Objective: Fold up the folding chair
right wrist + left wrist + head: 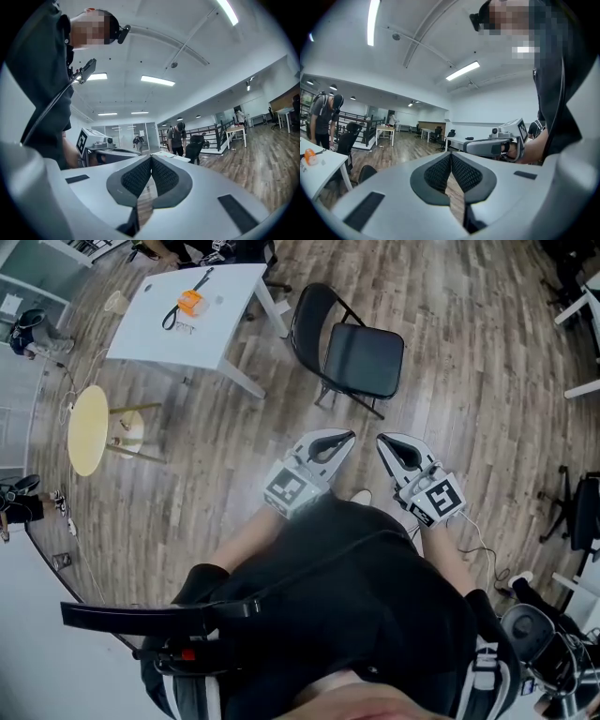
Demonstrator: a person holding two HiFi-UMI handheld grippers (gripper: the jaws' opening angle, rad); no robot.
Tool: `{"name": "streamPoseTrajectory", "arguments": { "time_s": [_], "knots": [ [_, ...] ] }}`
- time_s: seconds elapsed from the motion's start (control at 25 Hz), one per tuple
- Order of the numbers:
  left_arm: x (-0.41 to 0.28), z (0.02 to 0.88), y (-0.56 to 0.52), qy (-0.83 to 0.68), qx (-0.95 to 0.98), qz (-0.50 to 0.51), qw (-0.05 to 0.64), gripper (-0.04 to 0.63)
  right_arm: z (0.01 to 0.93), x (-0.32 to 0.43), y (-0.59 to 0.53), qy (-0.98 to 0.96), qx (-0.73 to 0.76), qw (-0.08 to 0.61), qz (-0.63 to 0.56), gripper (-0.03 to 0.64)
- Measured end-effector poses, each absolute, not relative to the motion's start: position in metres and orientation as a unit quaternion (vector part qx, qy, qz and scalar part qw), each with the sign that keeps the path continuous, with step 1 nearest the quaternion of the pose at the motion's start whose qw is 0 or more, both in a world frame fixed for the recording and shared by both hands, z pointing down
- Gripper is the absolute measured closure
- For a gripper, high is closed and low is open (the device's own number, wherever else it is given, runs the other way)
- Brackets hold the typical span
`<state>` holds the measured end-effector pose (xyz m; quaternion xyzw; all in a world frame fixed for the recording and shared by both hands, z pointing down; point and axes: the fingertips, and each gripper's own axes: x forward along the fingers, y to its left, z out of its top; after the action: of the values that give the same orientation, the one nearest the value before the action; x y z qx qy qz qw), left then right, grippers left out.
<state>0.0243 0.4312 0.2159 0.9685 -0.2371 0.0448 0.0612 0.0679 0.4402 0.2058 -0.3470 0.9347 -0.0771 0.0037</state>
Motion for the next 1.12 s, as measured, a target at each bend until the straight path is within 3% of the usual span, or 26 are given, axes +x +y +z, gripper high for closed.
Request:
{"name": "streamPoseTrajectory", "arguments": {
  "time_s": [1.12],
  "knots": [
    [-0.07,0.215,0.214,-0.117,0.991,0.028,0.051,0.591,0.202,-0.015,0.234,0.867,-0.49,-0.004,-0.091,0.607]
  ]
}}
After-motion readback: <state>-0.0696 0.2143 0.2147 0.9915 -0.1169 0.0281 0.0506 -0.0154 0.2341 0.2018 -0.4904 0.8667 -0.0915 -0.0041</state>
